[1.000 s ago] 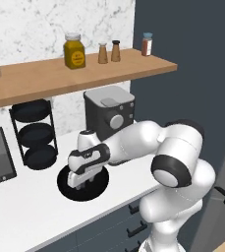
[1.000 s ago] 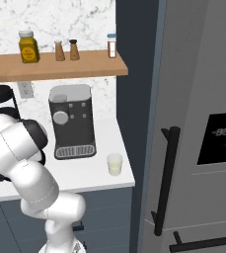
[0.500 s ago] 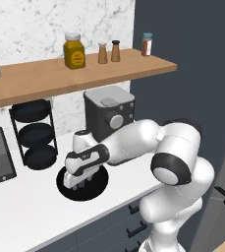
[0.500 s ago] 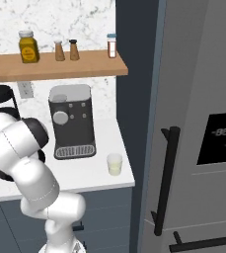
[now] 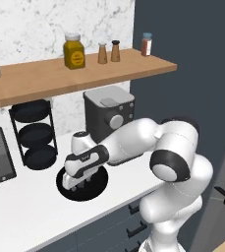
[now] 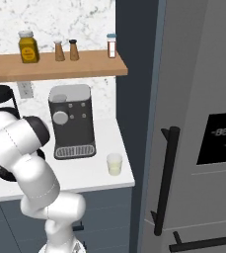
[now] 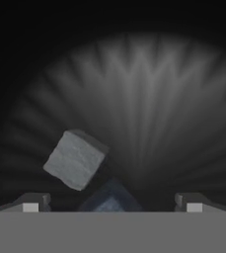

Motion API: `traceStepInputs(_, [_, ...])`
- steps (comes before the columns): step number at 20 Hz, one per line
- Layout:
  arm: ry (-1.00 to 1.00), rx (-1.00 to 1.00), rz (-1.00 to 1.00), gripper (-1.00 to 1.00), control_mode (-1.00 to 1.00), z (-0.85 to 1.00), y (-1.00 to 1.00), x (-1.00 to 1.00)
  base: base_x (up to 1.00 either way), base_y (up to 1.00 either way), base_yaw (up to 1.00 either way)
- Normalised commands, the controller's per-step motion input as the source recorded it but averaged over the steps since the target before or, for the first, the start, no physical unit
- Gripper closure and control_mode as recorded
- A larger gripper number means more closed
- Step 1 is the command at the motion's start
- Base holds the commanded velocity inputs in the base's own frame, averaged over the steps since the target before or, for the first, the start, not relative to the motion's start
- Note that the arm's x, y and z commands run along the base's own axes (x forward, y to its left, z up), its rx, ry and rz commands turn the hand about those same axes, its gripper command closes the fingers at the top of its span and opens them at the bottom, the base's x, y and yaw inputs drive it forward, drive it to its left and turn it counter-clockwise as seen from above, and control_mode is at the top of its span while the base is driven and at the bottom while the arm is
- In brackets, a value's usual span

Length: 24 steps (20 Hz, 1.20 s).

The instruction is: Grab a lemon wedge from the fridge and one ice cube from the ice bowl, and put them in the glass of lemonade.

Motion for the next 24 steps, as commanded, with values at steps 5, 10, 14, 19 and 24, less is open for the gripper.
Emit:
traceStepInputs(5, [0.0,0.0,0.0,-1.0,-1.0,-0.14,0.0,0.0,0.0,0.0,0.0])
traceStepInputs(10, [0.0,0.0,0.0,1.0,-1.0,-0.02,0.0,0.0,0.0,0.0,0.0])
traceStepInputs(14, [0.03,0.0,0.0,1.0,-1.0,-0.02,0.01,-0.01,0.0,0.0,0.0])
traceStepInputs(19, [0.01,-0.02,0.0,1.0,-1.0,0.0,0.0,-0.15,0.0,0.0,0.0])
traceStepInputs(24, [-0.04,-0.03,-0.03,1.0,-1.0,0.44,0.0,-0.35,0.0,0.0,0.0])
